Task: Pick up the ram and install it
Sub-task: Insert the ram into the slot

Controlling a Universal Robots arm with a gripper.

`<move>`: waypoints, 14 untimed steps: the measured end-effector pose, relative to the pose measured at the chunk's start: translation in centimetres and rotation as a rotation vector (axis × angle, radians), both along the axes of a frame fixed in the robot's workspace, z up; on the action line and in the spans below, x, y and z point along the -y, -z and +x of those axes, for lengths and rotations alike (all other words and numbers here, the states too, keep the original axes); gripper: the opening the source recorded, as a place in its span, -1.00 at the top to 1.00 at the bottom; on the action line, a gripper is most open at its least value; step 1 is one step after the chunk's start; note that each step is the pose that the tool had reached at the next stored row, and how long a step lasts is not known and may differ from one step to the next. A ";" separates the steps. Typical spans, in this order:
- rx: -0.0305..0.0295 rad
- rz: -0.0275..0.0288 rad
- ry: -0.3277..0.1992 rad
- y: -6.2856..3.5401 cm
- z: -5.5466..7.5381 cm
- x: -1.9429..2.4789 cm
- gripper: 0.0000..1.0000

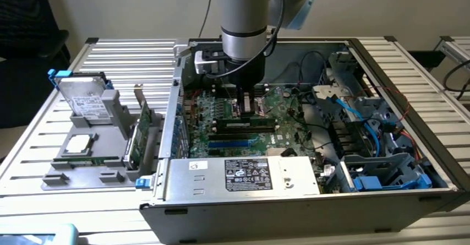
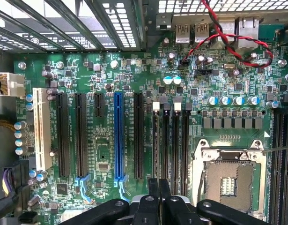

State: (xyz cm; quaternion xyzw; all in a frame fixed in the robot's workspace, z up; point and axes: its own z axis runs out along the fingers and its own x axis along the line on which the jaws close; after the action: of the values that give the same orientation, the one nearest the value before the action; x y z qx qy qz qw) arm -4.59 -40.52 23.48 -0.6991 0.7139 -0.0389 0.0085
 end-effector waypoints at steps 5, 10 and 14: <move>0.0000 -0.0001 0.000 0.15 0.0 -0.01 0.76; 0.0001 0.0001 0.000 0.17 0.0 -0.01 0.76; 0.0000 -0.0001 0.000 0.20 0.0 0.01 0.76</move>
State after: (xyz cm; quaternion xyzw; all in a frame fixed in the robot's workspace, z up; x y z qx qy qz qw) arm -4.60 -40.53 23.28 -0.6991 0.7139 -0.0389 0.0084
